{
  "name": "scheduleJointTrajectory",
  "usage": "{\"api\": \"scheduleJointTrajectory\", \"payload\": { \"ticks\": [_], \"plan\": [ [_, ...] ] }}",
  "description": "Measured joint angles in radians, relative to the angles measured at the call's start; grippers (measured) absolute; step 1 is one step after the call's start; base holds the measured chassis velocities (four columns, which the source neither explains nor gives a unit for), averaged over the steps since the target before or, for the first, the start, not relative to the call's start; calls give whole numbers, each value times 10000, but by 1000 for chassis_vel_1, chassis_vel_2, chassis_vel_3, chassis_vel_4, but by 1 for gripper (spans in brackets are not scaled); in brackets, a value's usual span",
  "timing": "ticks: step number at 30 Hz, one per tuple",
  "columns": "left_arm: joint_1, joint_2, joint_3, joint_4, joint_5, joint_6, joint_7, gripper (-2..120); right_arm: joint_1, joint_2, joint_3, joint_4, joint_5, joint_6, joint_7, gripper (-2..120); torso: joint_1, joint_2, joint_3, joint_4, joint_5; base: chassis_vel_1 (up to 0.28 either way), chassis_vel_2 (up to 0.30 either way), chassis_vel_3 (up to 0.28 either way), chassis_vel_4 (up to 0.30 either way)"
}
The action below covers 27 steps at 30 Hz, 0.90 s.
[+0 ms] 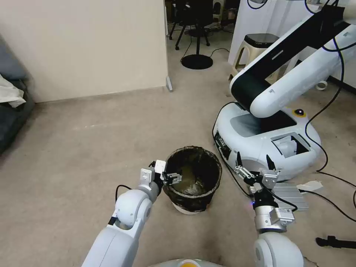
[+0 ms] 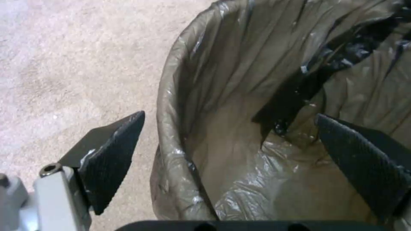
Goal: Pick up the trash can from the floor.
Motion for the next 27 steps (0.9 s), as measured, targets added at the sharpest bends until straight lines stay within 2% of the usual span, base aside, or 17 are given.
{"api": "scheduleJointTrajectory", "payload": {
  "ticks": [15,27],
  "plan": [
    [-747,-263,232,969,-123,487,-528,97,35,-48,108,-74,82,24,9,100,0,0,0,0,1,0,0,0,0],
    [-961,-296,284,1183,-127,498,-600,94,117,-49,135,-136,109,29,17,100,0,0,0,0,-1,0,0,0,0]
  ]
}}
